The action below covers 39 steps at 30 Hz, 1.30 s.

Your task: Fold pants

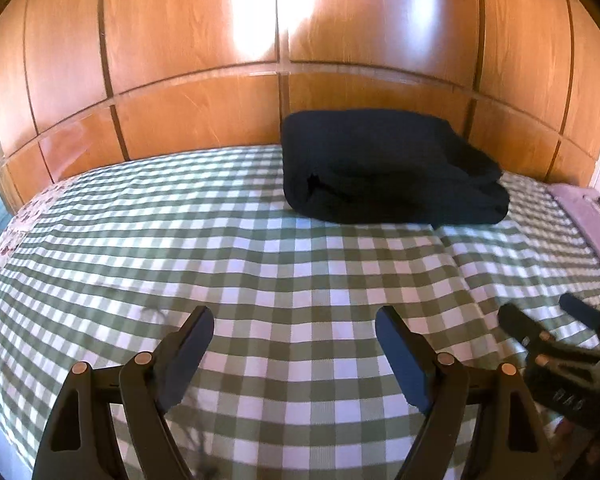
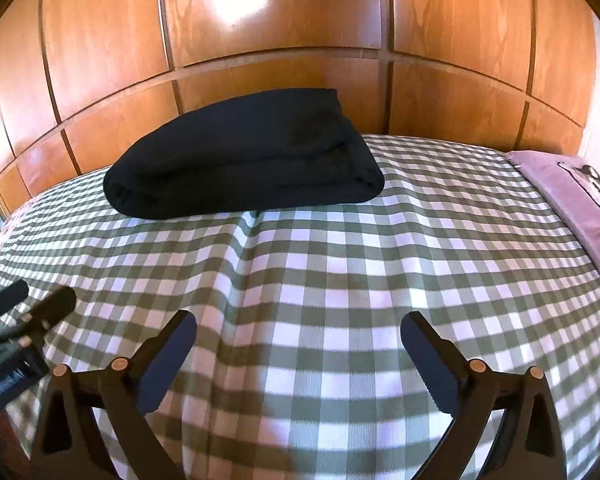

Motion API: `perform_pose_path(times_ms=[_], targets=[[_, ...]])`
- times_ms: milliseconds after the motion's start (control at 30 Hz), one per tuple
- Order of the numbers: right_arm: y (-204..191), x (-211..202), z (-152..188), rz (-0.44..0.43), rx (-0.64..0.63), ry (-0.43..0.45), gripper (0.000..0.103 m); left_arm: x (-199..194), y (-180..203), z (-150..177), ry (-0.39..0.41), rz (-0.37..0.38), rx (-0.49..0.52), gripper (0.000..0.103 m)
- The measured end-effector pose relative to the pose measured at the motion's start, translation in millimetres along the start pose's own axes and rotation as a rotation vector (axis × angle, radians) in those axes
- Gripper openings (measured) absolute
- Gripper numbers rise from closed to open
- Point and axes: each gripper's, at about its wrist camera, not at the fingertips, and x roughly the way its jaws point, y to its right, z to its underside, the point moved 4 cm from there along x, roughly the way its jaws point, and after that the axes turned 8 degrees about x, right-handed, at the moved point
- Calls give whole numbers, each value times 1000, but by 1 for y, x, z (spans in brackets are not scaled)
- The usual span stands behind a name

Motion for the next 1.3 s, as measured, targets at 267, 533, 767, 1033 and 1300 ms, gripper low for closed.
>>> perform_pose_path(times_ms=[267, 533, 767, 1033, 1300], targets=[[-11, -31, -3, -17, 5, 44, 102, -26, -9, -3, 35, 7, -29, 84], [-19, -62, -19, -22, 3, 126, 102, -50, -16, -6, 72, 13, -60, 84], [-25, -74, -21, -14, -18, 153, 102, -64, -19, -8, 99, 1, -63, 84], [-26, -78, -19, -23, -14, 151, 102, -70, -17, -8, 108, -3, -55, 84], [-24, -79, -20, -22, -8, 155, 102, -71, -17, -9, 111, -7, -54, 84]])
